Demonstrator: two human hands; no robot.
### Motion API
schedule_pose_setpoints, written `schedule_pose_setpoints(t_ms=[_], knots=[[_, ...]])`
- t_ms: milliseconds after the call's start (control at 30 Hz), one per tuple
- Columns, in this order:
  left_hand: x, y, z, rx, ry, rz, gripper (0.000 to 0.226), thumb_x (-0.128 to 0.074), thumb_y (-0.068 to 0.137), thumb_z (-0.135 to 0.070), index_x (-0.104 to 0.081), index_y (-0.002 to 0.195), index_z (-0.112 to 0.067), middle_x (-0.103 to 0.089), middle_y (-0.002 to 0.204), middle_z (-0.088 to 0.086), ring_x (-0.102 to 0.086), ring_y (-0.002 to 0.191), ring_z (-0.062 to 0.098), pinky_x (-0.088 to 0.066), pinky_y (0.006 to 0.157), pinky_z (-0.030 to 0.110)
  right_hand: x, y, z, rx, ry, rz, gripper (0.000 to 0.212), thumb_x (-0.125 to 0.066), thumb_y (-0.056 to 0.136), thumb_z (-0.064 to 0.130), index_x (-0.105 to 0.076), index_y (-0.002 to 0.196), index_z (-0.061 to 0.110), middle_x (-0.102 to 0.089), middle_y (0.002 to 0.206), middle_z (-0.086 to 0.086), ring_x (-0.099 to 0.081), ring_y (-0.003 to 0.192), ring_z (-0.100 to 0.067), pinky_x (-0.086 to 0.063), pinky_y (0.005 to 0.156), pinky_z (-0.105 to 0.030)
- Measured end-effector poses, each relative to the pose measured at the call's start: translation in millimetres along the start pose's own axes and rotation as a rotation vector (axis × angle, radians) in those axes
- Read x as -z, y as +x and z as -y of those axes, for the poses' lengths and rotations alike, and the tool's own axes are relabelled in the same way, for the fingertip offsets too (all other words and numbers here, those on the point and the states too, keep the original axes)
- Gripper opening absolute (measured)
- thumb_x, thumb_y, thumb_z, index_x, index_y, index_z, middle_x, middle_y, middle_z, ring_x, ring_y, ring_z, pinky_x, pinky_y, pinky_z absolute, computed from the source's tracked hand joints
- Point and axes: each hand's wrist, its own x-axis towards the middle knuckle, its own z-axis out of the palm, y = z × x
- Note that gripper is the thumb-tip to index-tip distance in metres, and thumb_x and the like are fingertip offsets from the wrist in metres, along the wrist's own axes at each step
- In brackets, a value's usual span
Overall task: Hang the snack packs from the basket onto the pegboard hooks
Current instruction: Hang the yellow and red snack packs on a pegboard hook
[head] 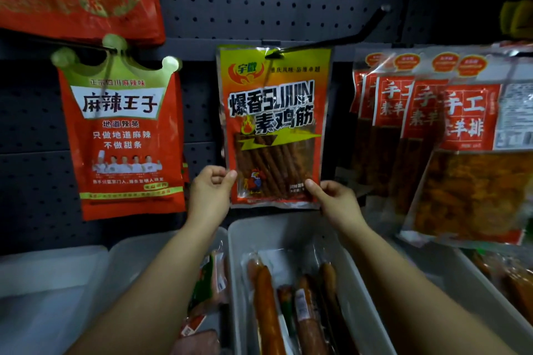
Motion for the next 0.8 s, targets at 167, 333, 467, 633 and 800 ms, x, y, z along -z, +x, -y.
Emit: schedule_pose_setpoints(t_ms=[167,333,467,633,800], knots=[[-6.4,-18.2,8.3,0.062,0.026,-0.021,0.016,-0.066,0.086,-0.019,-0.053,0.093,-0.013,-0.060,0.090,0.007,-0.057,0.082,0.021,-0.043,0.073,0.029,-1.2,-14.3,-10.5,-0.141,0.000,0.022,0.019,-0.066,0.087,0.028,-0.060,0.076,0.014,-0.057,0.066,-0.003,-0.053,0.062,-0.016,-0.043,0.063,-0.030],[-2.7,-72.9,26.1,0.149,0.075,-0.023,0.022,-0.067,0.085,-0.015,-0.046,0.090,-0.018,-0.051,0.080,0.000,-0.052,0.080,0.022,-0.040,0.071,0.028,18.1,-48.9,-13.3,-0.319,0.019,0.094,0.013,-0.065,0.089,0.015,-0.054,0.084,0.009,-0.050,0.061,-0.006,-0.046,0.049,-0.012,-0.038,0.038,-0.015],[-8.2,-136.6,-3.3,0.053,0.012,0.121,0.021,-0.062,0.088,-0.012,-0.051,0.077,-0.027,-0.051,0.066,-0.005,-0.051,0.060,0.005,-0.039,0.053,0.011,62.7,-101.8,2.0,-0.200,0.057,0.141,0.010,-0.063,0.089,0.010,-0.057,0.081,0.011,-0.057,0.060,-0.004,-0.052,0.042,-0.002,-0.040,0.041,-0.013],[-50.7,-233.7,-51.9,-0.049,-0.107,0.417,0.027,-0.059,0.088,-0.003,-0.052,0.079,-0.027,-0.053,0.069,-0.005,-0.051,0.055,-0.008,-0.042,0.056,0.005,161.6,-182.1,5.9,-0.114,0.026,0.125,0.008,-0.062,0.089,0.011,-0.061,0.082,0.016,-0.062,0.064,-0.004,-0.053,0.049,-0.001,-0.043,0.049,-0.013],[-109.5,-330.7,-49.9,-0.083,-0.103,0.679,0.022,-0.060,0.086,-0.009,-0.055,0.082,-0.030,-0.053,0.064,-0.013,-0.047,0.056,-0.002,-0.039,0.054,0.008,293.5,-265.0,-37.1,-0.209,-0.136,-0.010,0.018,-0.061,0.089,0.006,-0.060,0.077,0.019,-0.063,0.056,0.007,-0.051,0.046,0.000,-0.038,0.046,-0.013]])
